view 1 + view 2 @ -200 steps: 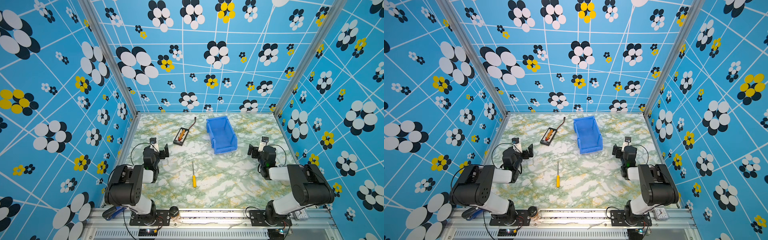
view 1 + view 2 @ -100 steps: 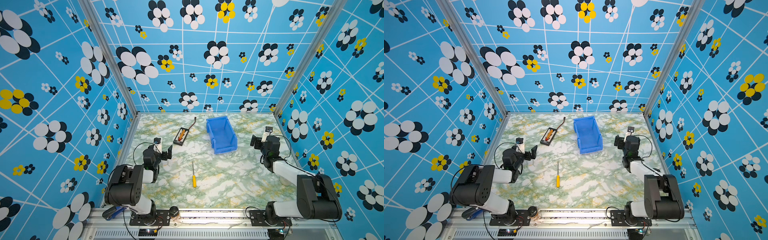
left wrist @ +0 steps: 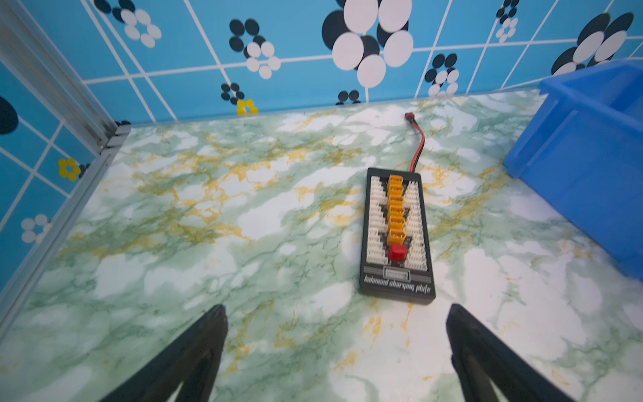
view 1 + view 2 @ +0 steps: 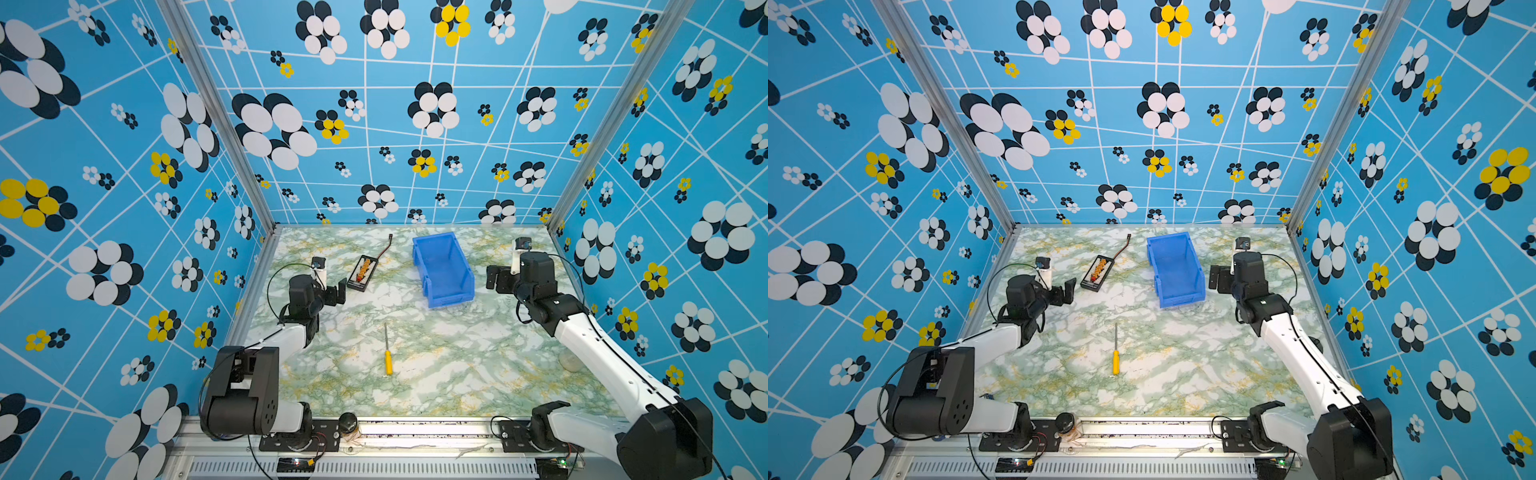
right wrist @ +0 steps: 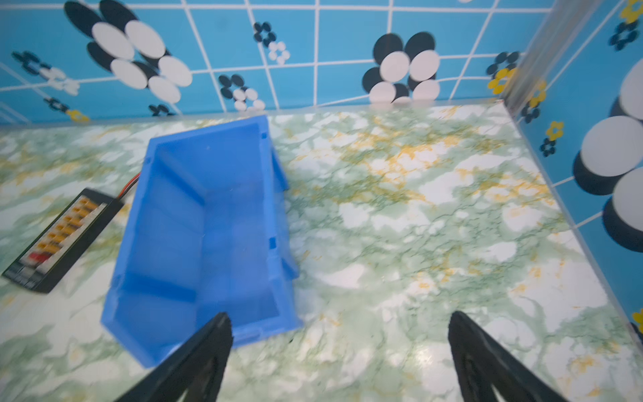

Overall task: Put the screwdriver in the bin
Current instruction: Pick up the screwdriver from the center of the table.

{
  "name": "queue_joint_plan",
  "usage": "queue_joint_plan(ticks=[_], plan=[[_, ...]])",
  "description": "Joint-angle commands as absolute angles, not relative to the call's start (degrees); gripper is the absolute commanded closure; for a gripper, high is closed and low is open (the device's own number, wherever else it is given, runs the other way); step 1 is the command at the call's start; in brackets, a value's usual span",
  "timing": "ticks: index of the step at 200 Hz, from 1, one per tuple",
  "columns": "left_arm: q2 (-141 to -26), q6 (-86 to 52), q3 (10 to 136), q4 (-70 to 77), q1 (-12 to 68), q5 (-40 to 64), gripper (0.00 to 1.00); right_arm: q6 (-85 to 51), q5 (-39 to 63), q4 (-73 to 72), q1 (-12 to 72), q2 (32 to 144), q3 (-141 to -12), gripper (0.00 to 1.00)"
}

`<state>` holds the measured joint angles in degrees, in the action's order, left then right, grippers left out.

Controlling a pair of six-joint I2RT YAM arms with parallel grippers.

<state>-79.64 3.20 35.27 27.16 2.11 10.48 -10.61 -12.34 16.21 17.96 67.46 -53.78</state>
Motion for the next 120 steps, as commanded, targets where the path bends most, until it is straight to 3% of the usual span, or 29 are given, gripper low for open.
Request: queue_joint_plan(ticks=[1, 46, 90, 120], plan=[[-76.6, 6.4, 43.5, 4.9, 3.3, 13.2, 0.01, -14.7, -12.9, 29.6, 23.9, 67.7, -57.3, 0.01], [-78.3, 8.5, 64.6, -23.1, 3.3, 7.5, 0.01, -22.6, -11.2, 33.8, 38.4, 71.8, -57.9, 0.01], [-81.5, 8.0, 79.0, -38.5, 2.8, 4.3, 0.01, -28.4, -8.3, 34.0, 51.9, 82.7, -62.0, 0.03], [-83.5, 5.0, 85.8, -43.2, 1.7, 5.1, 0.01, -32.9, -1.2, 32.2, 55.5, 89.8, -65.4, 0.13]])
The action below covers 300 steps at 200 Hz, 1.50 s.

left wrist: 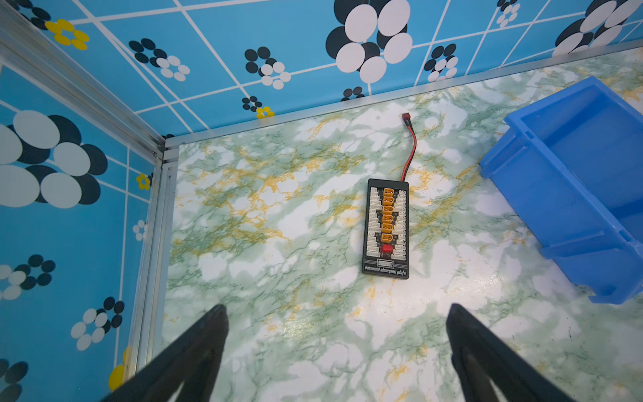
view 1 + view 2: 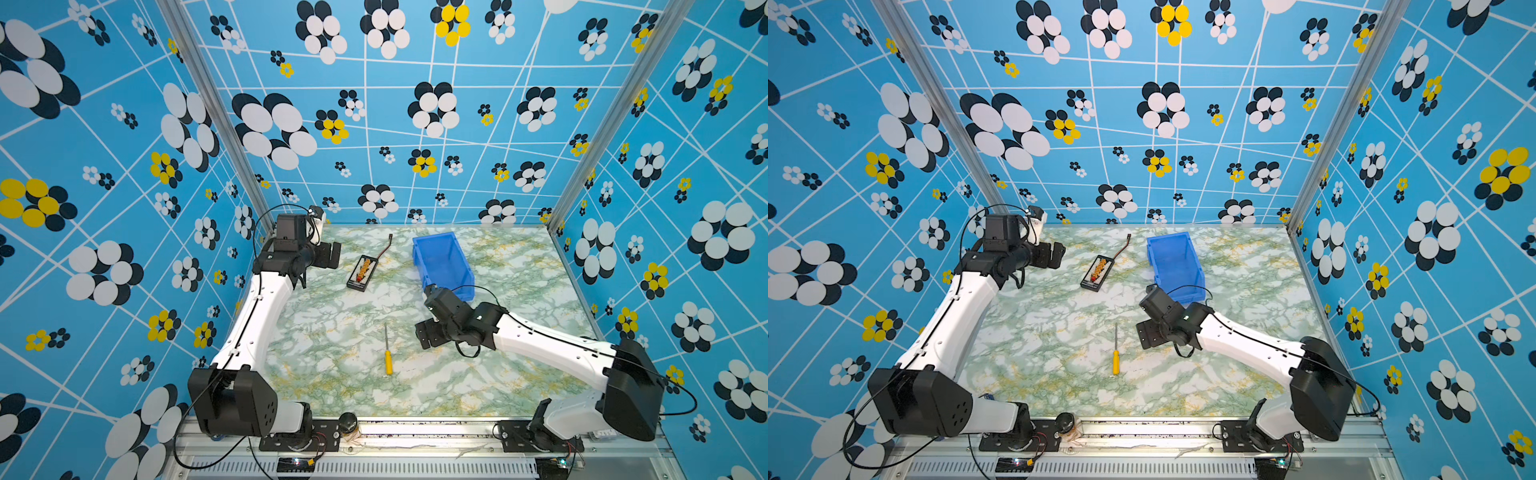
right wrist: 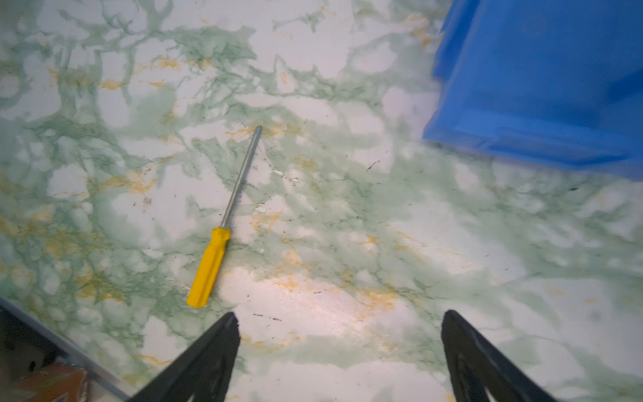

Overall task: Put the screwdriver in the bin
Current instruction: Pick up the screwdriver from the center of the table.

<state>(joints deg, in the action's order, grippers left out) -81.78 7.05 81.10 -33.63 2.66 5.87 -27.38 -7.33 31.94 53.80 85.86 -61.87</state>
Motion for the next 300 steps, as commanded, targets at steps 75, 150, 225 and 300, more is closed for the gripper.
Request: queue_joint_plan(ticks=[75, 150, 225, 300], plan=[[-83.2, 2.8, 87.1, -42.8, 1.6, 5.5, 0.01, -31.2, 2.9, 39.5, 61.6, 106.1, -77.8, 0.25], [-82.9, 1.5, 86.8, -41.4, 1.6, 6.6, 0.01, -29.0, -0.4, 46.4, 64.9, 115.8, -87.1, 0.34], [-82.8, 1.7, 85.0, -39.2, 1.6, 6.6, 0.01, -27.3, -4.2, 50.5, 65.4, 120.6, -91.2, 0.41], [-82.8, 2.2, 83.7, -37.9, 1.6, 6.3, 0.01, -26.5, -6.5, 51.6, 65.6, 122.0, -91.2, 0.45]])
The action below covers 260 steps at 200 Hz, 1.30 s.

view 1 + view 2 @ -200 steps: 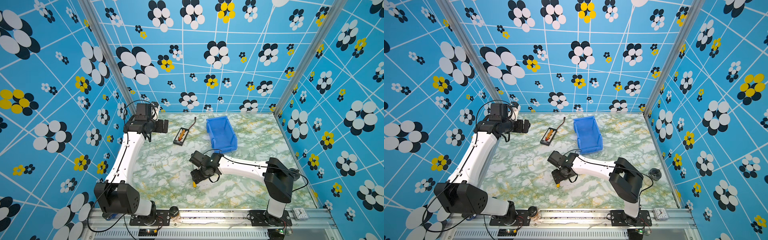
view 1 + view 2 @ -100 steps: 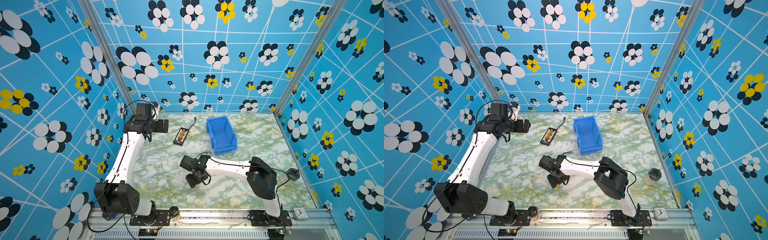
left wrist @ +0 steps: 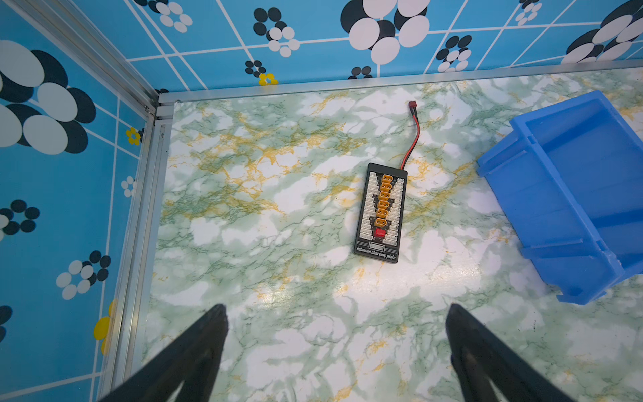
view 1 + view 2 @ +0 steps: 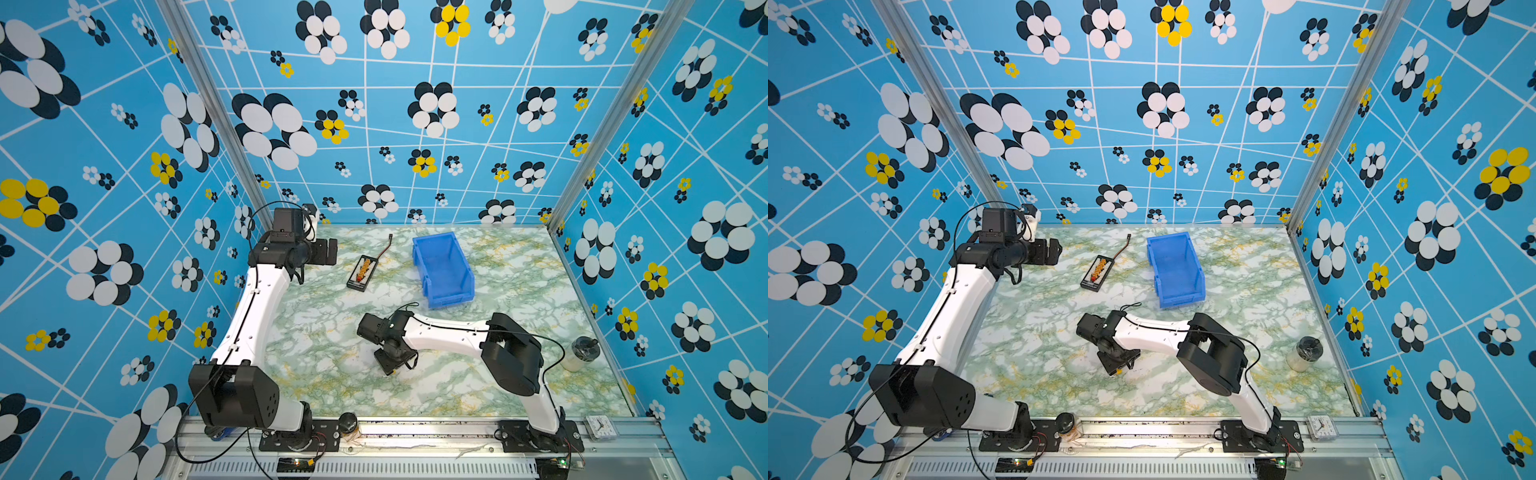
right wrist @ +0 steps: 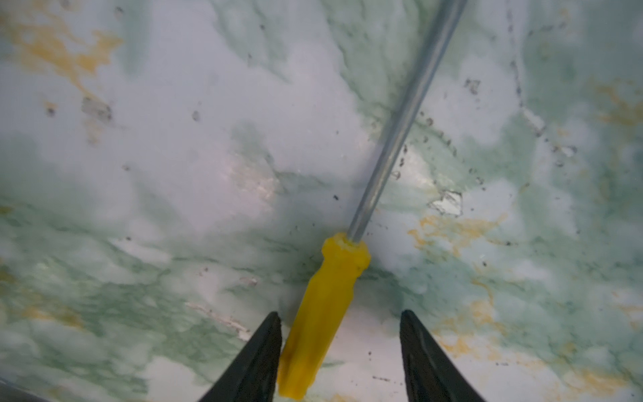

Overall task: Put the screwdriver in the bin
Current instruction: Pick up the screwdriver from the center of the table.

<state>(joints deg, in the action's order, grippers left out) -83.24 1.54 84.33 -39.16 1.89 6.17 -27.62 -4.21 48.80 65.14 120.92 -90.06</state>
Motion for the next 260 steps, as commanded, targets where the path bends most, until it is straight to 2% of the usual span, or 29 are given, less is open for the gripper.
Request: queue_joint_plan(ticks=[1, 36, 43, 112, 127, 144, 260], plan=[[-82.9, 2.3, 83.8, -38.0, 1.6, 6.3, 0.01, -26.5, -6.5, 51.6, 65.6, 122.0, -91.2, 0.45], [-82.9, 2.3, 83.9, -38.0, 1.7, 6.4, 0.01, -26.5, -6.3, 51.2, 65.6, 122.2, -91.2, 0.49], [-82.9, 2.1, 83.8, -38.0, 1.7, 6.4, 0.01, -26.5, -6.0, 50.9, 65.6, 122.3, -91.2, 0.53], [-82.4, 2.0, 83.9, -38.1, 1.8, 6.5, 0.01, -26.5, -7.3, 49.6, 65.6, 121.2, -90.3, 0.68], [-82.3, 2.1, 84.1, -38.1, 1.9, 6.4, 0.01, -26.3, -7.5, 49.0, 65.6, 120.8, -90.0, 0.75], [-82.1, 2.0, 84.3, -38.2, 1.9, 6.2, 0.01, -26.1, -7.8, 48.8, 65.5, 120.6, -89.9, 0.79], [-81.6, 3.9, 84.6, -37.8, 1.9, 3.6, 0.01, -22.9, -11.0, 48.1, 65.0, 114.6, -89.9, 0.8]])
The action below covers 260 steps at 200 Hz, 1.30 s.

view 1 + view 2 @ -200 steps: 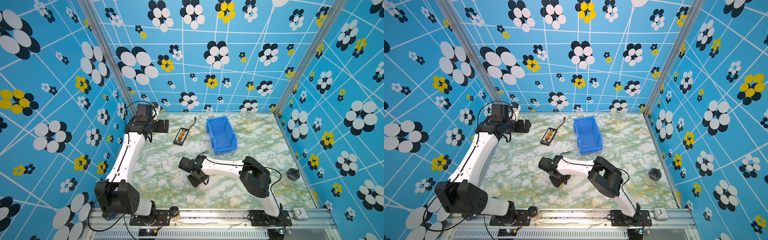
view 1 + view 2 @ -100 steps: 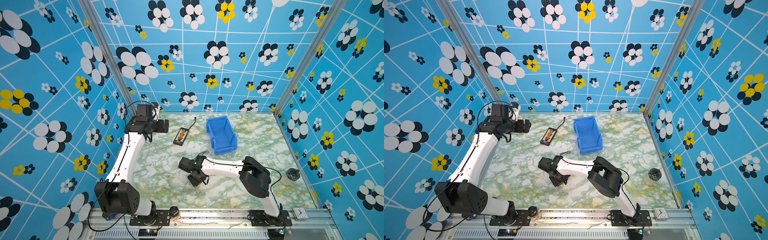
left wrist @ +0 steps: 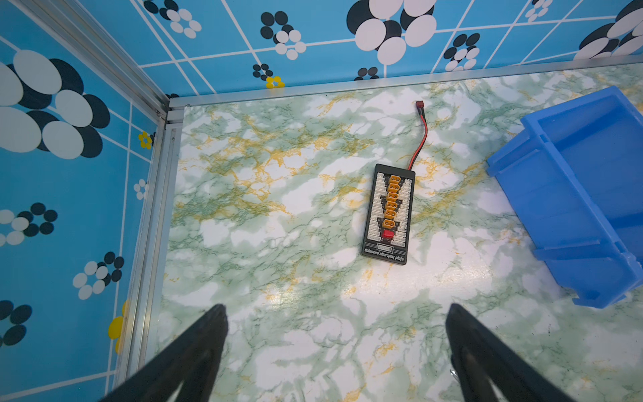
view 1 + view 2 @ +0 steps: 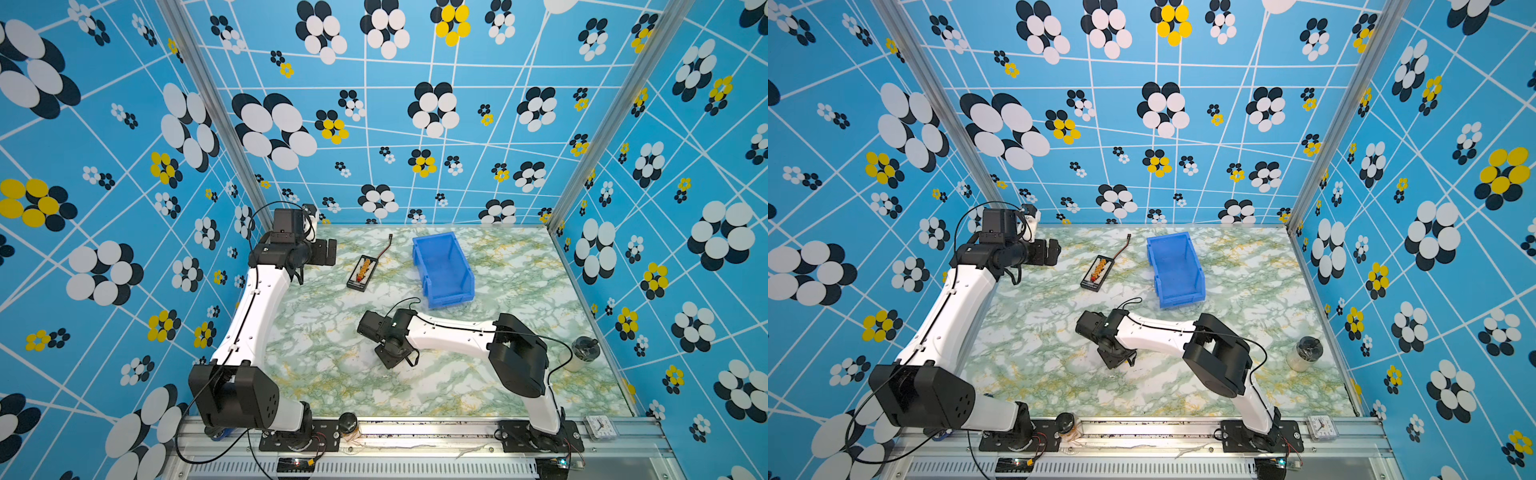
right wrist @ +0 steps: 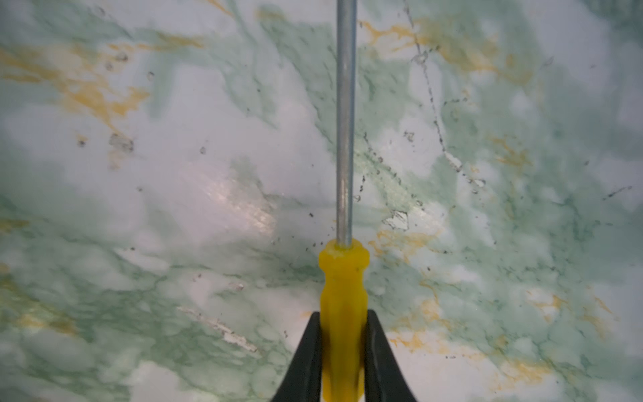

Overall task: Put the screwdriver in the bin
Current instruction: Pick up the screwdriver from the center of the table, then place the screwdriver into the bin.

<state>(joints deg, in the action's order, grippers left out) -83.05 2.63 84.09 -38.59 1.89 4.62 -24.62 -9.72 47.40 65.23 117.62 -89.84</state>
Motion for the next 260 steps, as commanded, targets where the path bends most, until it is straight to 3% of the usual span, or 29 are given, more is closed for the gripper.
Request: queue_joint_plan(ticks=[1, 73, 155, 219, 260], plan=[[-81.6, 4.0, 84.6, -37.7, 1.9, 3.6, 0.01, -22.9, -10.9, 48.1, 64.9, 114.5, -89.9, 0.8], [-79.6, 6.0, 85.2, -39.6, 1.5, 5.4, 0.01, -19.4, -7.2, 50.9, 58.3, 106.8, -91.2, 0.8], [-78.3, 6.8, 83.1, -39.3, 3.6, 8.1, 0.01, -14.2, -7.2, 52.6, 43.8, 99.9, -94.2, 0.78], [-77.7, 7.3, 82.9, -40.0, 5.9, 10.7, 0.01, -10.7, -8.1, 49.7, 32.6, 102.5, -95.4, 0.78], [-77.1, 9.5, 84.3, -42.8, 7.3, 18.2, 0.01, -10.8, -6.8, 46.0, 29.1, 105.8, -95.5, 0.78]])
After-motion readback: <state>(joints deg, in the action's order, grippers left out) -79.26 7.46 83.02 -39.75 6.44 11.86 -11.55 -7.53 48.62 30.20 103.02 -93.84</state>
